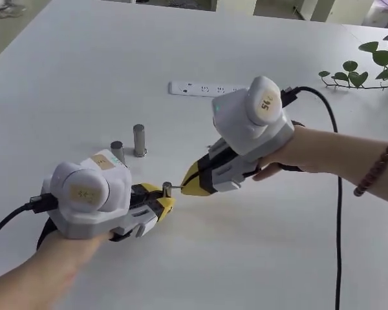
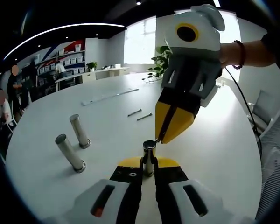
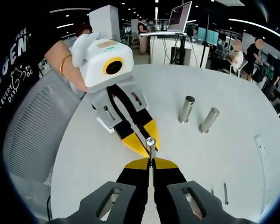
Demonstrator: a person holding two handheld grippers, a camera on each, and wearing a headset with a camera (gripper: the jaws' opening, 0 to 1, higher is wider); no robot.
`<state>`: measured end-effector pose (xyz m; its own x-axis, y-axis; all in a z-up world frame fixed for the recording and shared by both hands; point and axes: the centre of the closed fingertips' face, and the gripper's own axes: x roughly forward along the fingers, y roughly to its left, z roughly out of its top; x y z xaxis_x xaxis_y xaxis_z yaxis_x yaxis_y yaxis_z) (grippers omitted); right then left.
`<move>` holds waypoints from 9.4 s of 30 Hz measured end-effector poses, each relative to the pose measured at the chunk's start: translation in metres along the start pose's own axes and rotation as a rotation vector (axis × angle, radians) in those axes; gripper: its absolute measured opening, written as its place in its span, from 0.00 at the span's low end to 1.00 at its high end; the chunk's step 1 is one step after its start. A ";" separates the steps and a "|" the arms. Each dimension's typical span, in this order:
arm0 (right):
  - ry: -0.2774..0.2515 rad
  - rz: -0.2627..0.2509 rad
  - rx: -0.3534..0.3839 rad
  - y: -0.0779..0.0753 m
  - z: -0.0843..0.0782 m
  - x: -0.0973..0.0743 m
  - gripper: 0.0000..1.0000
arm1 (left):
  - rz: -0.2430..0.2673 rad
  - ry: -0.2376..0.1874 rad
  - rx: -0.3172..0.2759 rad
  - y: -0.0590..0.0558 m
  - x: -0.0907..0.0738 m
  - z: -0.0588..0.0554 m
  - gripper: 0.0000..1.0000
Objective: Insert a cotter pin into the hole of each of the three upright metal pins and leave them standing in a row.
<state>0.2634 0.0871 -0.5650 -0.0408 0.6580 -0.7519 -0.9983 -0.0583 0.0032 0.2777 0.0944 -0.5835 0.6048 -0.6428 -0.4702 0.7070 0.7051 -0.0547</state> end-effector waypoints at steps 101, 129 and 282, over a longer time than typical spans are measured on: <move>-0.098 -0.078 0.120 -0.012 0.035 0.027 0.00 | 0.028 0.001 -0.042 0.032 -0.015 -0.007 0.08; -0.220 -0.121 0.206 -0.019 0.065 0.007 0.18 | 0.070 0.009 -0.075 0.034 -0.043 -0.007 0.44; -0.165 -0.352 0.398 -0.007 -0.010 -0.005 0.09 | 0.066 -0.035 -0.068 -0.012 -0.109 0.009 0.78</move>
<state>0.2707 0.0764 -0.5682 0.3237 0.6974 -0.6395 -0.8904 0.4531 0.0435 0.2070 0.1534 -0.5233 0.6627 -0.6034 -0.4435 0.6391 0.7644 -0.0848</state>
